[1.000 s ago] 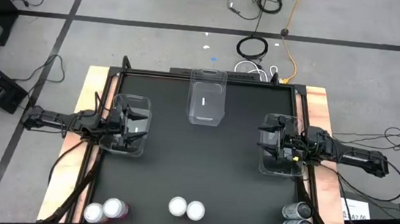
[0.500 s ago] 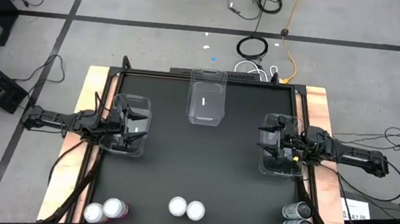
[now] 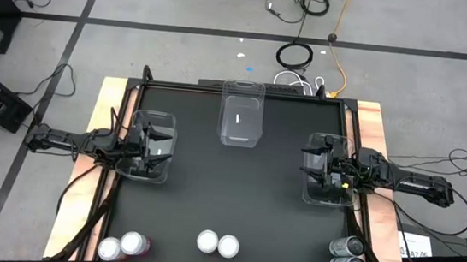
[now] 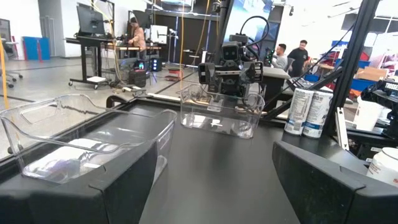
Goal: Sort soda cans
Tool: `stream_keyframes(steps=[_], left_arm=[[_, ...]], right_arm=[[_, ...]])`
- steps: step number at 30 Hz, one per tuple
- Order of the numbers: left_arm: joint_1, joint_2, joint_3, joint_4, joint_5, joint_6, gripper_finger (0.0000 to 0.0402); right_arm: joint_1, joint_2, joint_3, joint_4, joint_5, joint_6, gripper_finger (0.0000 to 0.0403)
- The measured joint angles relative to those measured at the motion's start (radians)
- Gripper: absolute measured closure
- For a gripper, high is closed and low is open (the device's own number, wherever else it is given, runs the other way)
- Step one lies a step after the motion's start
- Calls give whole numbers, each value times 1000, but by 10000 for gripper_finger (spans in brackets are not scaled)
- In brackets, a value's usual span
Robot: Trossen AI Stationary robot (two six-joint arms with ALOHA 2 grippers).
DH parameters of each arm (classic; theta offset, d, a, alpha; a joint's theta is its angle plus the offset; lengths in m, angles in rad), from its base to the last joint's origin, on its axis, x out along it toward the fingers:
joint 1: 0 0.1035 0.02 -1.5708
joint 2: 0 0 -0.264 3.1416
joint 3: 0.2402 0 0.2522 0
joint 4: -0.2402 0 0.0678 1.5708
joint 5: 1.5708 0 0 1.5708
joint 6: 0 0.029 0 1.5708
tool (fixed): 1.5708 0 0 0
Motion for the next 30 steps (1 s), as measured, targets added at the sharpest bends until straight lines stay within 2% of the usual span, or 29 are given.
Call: stream_keyframes(steps=[30], left_arm=[[0, 0, 0, 10, 0, -6, 74]], right_arm=[[0, 0, 0, 0, 0, 0, 67]])
